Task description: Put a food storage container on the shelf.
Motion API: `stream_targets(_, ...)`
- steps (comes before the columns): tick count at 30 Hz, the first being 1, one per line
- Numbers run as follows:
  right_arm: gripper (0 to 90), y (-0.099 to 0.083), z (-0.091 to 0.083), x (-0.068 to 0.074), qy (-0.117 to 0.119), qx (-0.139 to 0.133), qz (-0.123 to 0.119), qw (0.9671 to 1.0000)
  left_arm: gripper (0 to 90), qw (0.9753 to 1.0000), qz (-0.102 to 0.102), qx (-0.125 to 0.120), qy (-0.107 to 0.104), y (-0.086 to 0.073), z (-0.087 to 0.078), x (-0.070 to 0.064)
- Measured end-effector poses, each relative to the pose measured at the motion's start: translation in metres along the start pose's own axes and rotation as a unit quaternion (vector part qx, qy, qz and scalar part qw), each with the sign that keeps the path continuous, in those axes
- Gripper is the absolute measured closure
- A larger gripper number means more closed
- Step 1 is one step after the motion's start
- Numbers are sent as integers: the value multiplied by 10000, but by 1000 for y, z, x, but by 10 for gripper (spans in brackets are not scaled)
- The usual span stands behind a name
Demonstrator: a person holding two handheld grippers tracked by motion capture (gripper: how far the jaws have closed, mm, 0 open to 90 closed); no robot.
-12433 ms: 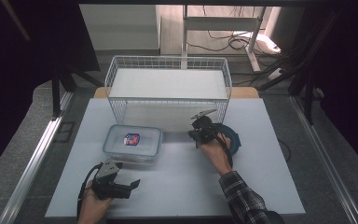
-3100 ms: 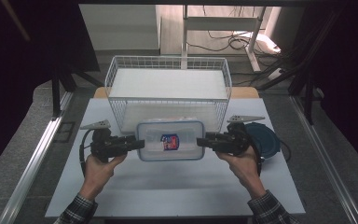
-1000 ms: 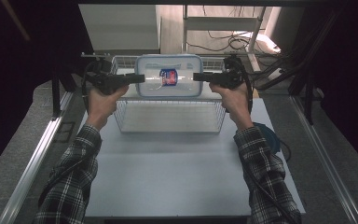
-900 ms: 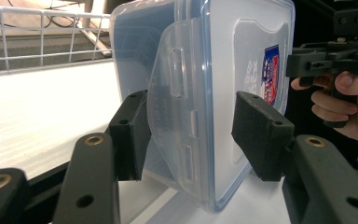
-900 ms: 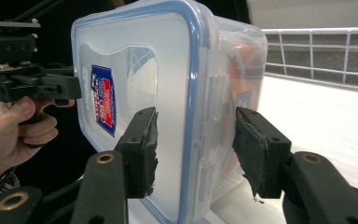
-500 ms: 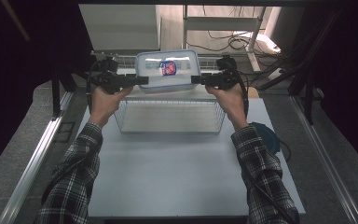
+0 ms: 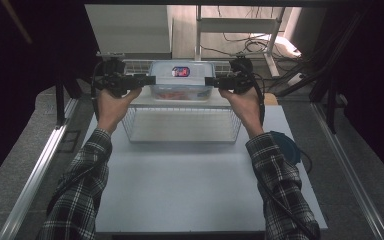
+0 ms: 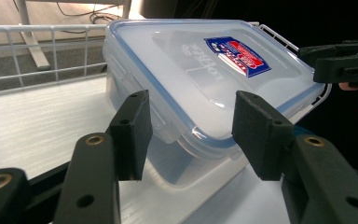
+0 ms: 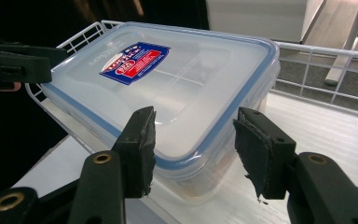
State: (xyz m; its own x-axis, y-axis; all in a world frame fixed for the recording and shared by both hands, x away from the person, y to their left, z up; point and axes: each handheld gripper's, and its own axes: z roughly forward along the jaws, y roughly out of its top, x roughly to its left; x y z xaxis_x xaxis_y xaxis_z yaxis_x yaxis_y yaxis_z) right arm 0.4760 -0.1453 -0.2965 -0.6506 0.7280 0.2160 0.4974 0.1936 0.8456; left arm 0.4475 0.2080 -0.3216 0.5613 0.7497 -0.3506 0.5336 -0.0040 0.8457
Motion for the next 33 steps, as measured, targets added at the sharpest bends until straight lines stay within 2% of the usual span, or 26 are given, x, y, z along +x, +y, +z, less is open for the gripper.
stream_targets(8,474,-2,-4,-2,122,38,127,9998,470,10000,-18,-9,-51,-4,-3,-3)
stream_targets(14,474,-3,-5,-1,101,64,119,9999,469,10000,-10,-29,-75,-5,-3,-3)
stream_targets(19,472,-3,-5,-2,141,94,231,9996,466,9999,-73,-83,-109,-7,-3,-2)
stream_targets(21,447,-3,-5,-1,111,68,183,9997,418,9999,115,-106,11,-6,-4,-5)
stream_targets(23,413,-3,-8,1,126,-22,104,9999,355,9996,218,-200,-50,-5,-8,-9)
stream_targets(25,366,-4,-12,3,163,-114,39,9998,283,9994,258,-182,-151,-4,-12,-11)
stream_targets(27,316,-7,-17,6,160,-160,-63,9997,241,9990,394,-152,-137,-7,-18,-16)
stream_targets(31,199,-17,-26,11,216,-192,-233,9993,185,9979,609,-82,-204,-19,-28,-26)
stream_targets(33,142,-24,-29,15,175,-210,-424,9987,138,9973,718,9,-182,-26,-31,-30)
